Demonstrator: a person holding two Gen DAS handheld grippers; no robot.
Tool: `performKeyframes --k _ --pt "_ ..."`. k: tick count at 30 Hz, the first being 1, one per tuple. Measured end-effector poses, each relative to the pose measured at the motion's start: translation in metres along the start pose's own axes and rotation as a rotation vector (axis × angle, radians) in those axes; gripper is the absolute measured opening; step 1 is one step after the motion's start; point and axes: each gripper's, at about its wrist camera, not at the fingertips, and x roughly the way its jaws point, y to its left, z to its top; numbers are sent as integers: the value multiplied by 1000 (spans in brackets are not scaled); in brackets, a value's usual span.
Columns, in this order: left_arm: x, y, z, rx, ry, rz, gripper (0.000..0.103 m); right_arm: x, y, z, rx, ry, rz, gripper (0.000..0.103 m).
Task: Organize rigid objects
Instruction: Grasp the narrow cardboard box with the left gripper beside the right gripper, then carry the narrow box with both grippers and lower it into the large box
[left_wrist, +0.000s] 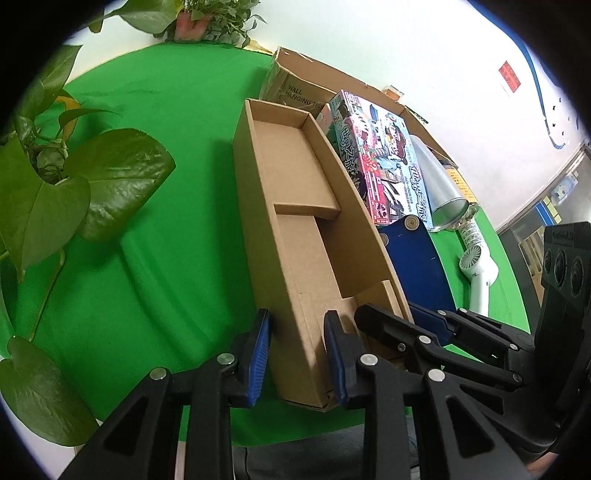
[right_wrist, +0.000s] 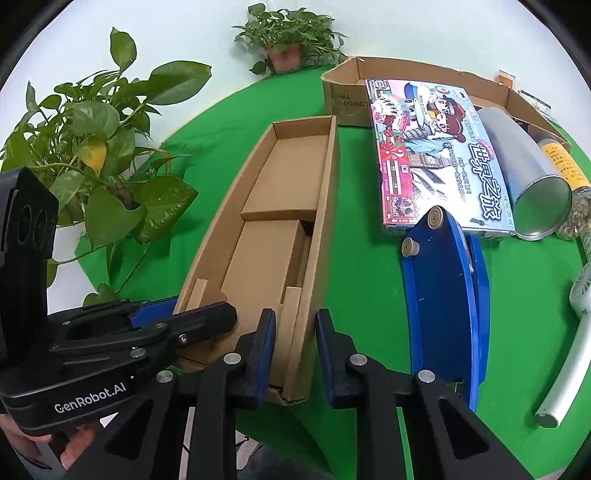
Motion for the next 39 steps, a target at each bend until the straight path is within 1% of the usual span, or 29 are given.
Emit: performKeyframes --k 2,4,7,10,13,16,18,22,25,26,27,30,32,35,39 --pt "-5 -7 1 23 -20 29 27 -3 -1 1 13 -7 5 19" --pt "-13 -13 3 39 -52 38 27 -12 -1 3 15 -41 9 19" --pt "-34 -25 13 69 -112 44 27 -35 3 12 0 -118 5 18" --pt "-57 -41 30 110 -185 51 27 -63 5 31 -10 -203 0 18" --pt "-75 -55 52 143 -255 30 27 -87 3 54 -28 -271 -23 18" --pt "-88 -70 81 179 -311 12 27 -110 -1 81 -40 -339 -48 18" --pt "-92 -81 104 201 -336 -1 27 -122 -6 100 -37 -380 -64 18" --pt "-87 -100 144 234 -363 -29 26 -134 -26 143 -19 -424 -92 18" --pt "-77 -111 179 259 -370 -50 27 -135 -40 178 -13 -421 -118 18" --pt "-71 -115 197 261 -364 -62 27 -135 -48 194 -10 -417 -127 18" --pt "-68 -116 206 262 -363 -65 27 -133 -55 208 -6 -412 -130 18" --pt "-54 -122 243 249 -368 -74 26 -126 -76 254 6 -389 -128 18" --pt "-44 -123 267 240 -365 -67 27 -118 -88 284 3 -374 -114 18" --pt "-27 -123 294 262 -341 -29 27 -94 -106 326 6 -313 -86 18" --pt "2 -107 320 230 -271 -10 27 -49 -122 367 26 -240 -59 19"
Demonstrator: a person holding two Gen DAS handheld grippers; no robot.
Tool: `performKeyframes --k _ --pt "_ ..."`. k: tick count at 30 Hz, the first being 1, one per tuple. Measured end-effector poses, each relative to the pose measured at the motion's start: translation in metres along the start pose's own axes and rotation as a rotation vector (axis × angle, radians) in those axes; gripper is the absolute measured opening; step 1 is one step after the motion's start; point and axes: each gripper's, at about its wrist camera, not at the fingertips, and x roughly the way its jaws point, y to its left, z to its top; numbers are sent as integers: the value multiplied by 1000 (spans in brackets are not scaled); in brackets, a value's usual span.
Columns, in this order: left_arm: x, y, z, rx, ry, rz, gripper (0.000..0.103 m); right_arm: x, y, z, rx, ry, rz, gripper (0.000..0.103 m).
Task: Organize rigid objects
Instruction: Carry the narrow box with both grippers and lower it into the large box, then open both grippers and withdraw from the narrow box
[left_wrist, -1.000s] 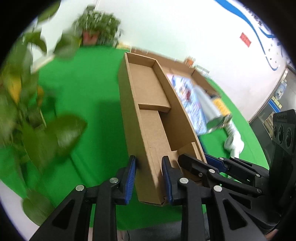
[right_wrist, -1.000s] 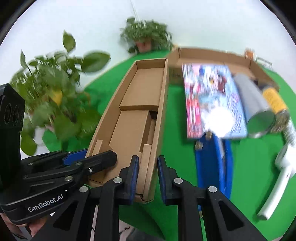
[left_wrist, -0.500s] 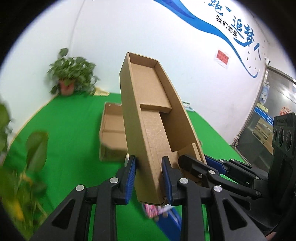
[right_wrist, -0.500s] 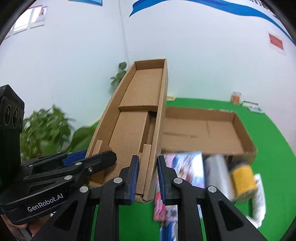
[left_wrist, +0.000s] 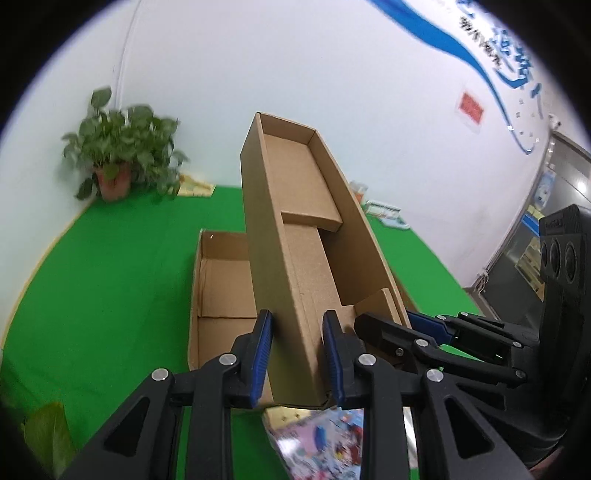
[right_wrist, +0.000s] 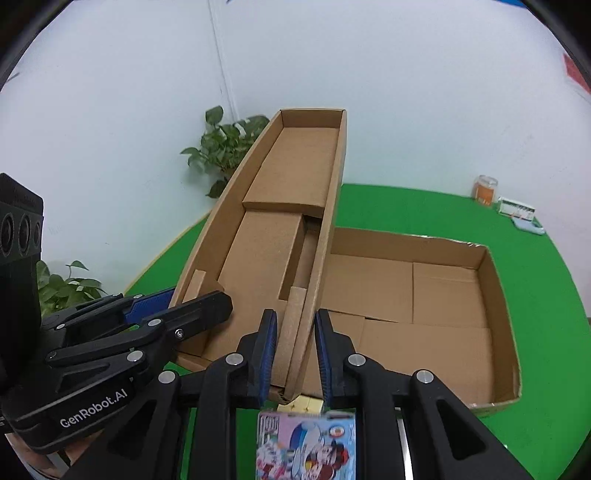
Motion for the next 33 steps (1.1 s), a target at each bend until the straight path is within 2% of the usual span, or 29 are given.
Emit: performKeyframes --k 4,11,18,23,27,30,32,33 --pt "35 22 1 -12 74 46 27 61 -11 12 30 94 51 19" --pt "101 67 -20 -79 226 99 26 164 -19 -7 119 273 119 19" --pt "134 81 -38 -79 312 133 25 220 -25 -28 180 371 129 18" --pt "135 84 -44 -66 322 166 24 237 -33 -39 216 401 145 18" --pt "130 82 -40 -46 309 199 23 252 -25 -45 223 439 148 19" --pt "117 83 -41 -51 291 186 23 261 -21 -45 249 450 181 24" --pt "105 82 -43 -51 264 173 23 262 -14 -43 231 446 189 33" --pt "101 81 -44 -50 252 165 23 261 -11 -42 224 439 192 35"
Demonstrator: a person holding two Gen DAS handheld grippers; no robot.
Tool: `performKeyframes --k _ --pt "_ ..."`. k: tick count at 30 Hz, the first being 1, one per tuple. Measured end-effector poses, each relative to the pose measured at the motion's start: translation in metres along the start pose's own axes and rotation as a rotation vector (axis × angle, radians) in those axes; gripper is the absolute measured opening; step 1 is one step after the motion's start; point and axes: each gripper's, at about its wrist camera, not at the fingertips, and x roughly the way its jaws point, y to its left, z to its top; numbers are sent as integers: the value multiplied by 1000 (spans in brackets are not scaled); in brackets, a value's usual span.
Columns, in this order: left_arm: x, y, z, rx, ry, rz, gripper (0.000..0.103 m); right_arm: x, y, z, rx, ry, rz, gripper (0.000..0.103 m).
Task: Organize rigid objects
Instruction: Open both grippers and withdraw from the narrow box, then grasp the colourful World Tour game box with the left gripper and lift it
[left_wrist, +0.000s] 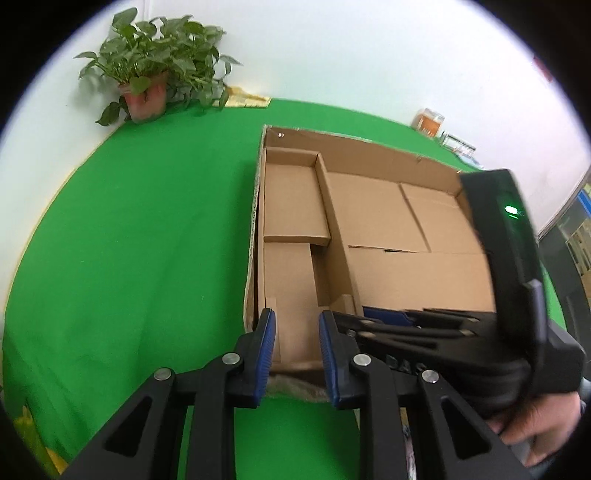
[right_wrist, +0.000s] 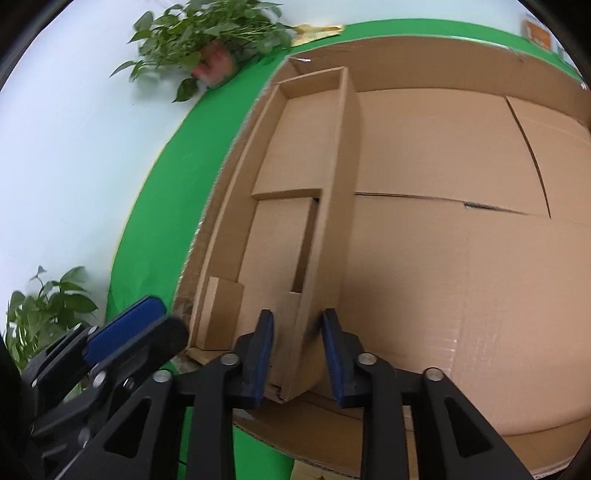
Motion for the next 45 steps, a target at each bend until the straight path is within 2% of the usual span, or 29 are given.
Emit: performKeyframes --k 2,3,4,5,7,8,9,11,12,14,17,19,23,28,30,31,35,38,41,42,45 --pt "-15 -2 -8 12 -51 -12 23 -13 4 -5 -11 -36 -1 36" --pt "-23 -3 -11 19 -81 -9 24 -26 7 -9 -27 -75 -10 43" --pt "-33 -6 -16 27 -118 -7 24 -41 9 -15 -44 -118 -27 58" --pt "-47 -8 -23 34 -169 -16 29 -61 10 -25 -65 -181 -56 72" --pt "-65 -10 -33 31 -233 -38 65 -102 11 -50 -109 -303 -130 86" --pt "-76 -12 -43 17 -279 -46 93 -124 10 -69 -138 -364 -176 91" --pt "-86 -14 -51 6 -324 -51 100 -139 8 -85 -166 -403 -215 93" --pt "-102 -20 -68 4 -375 -71 100 -164 3 -122 -216 -465 -289 95" --pt "-105 -24 -73 5 -369 -86 100 -174 0 -140 -233 -488 -316 95" --pt "-109 -32 -89 -9 -340 -156 100 -189 -8 -172 -249 -516 -316 95" --pt "-109 -44 -104 -28 -277 -229 100 -201 -12 -209 -261 -498 -209 96" --pt "-111 -52 -111 -20 -265 -257 100 -204 -17 -228 -278 -500 -175 96" --pt "-108 -67 -123 -10 -219 -272 100 -200 -21 -263 -307 -455 -90 97" --pt "-87 -69 -133 -31 -126 -312 100 -170 -13 -274 -354 -364 -71 97" --pt "-67 -65 -137 -65 -62 -352 100 -153 -13 -269 -356 -332 -101 97" --pt "-57 -64 -138 -87 -26 -345 100 -147 -14 -266 -354 -317 -126 97" --pt "-13 -65 -149 -121 156 -406 99 -126 -15 -259 -324 -248 -194 97" --pt "-4 -67 -152 -111 178 -420 99 -109 -7 -258 -332 -195 -180 98" --pt "0 -68 -152 -117 192 -456 86 -99 3 -260 -354 -196 -254 99" --pt "1 -68 -153 -116 201 -455 81 -98 6 -260 -354 -192 -237 99" --pt "3 -73 -156 -74 218 -395 71 -96 18 -263 -352 -150 -100 97"
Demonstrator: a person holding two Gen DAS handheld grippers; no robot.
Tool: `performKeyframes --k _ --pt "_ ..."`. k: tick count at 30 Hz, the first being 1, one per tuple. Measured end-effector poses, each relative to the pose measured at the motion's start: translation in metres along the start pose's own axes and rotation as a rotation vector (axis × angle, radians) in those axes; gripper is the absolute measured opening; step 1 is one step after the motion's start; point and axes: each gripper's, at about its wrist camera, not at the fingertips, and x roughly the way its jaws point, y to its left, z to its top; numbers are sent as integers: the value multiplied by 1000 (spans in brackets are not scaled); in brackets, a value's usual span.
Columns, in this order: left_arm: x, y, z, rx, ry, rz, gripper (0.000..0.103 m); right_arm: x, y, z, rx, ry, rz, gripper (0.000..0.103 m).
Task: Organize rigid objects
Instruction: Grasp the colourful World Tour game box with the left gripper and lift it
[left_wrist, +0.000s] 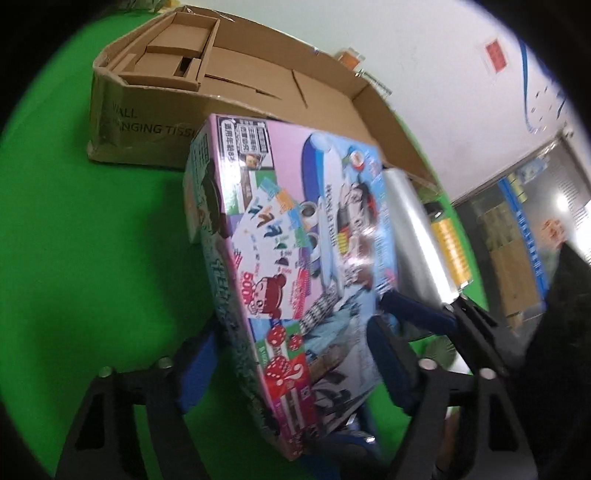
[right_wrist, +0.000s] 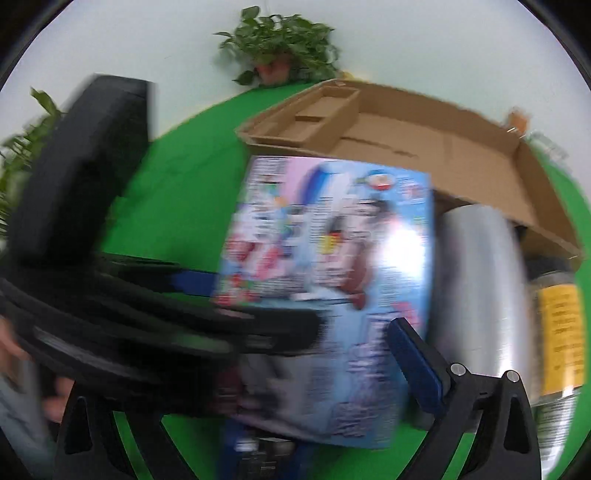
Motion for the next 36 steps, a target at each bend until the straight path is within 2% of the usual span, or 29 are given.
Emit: performKeyframes --k 1,4,6,7,11,15,17,20,26,34,36 --pt "0 -2 -3 0 1 9 68 0 5 -1 -19 -3 1 95" --pt "-3 7 -4 -40 -1 -5 68 0 -1 0 -28 -25 -111 95" --pt "-3 10 -3 -48 -2 -19 70 -2 -18 3 11 -20 -123 96" --pt "-3 10 -2 -50 -2 -35 70 -2 -22 4 6 -13 -117 100" --pt "1 4 3 -22 4 -23 70 0 -22 9 -71 6 -183 99" --pt "-1 14 11 -48 -4 -40 70 8 -36 12 -40 39 -151 102" --pt "-2 18 12 -62 -5 -45 70 19 -35 16 -63 47 -191 103" --pt "-5 17 10 -56 -7 -38 70 19 -30 15 -52 52 -171 103" --pt "-7 19 10 -75 -17 -37 71 22 -21 12 -49 26 -192 103" --pt "-2 3 10 -52 -40 12 73 18 -21 11 12 -13 -205 102" --pt "-6 1 8 -36 -52 27 73 14 -22 10 36 -25 -199 98"
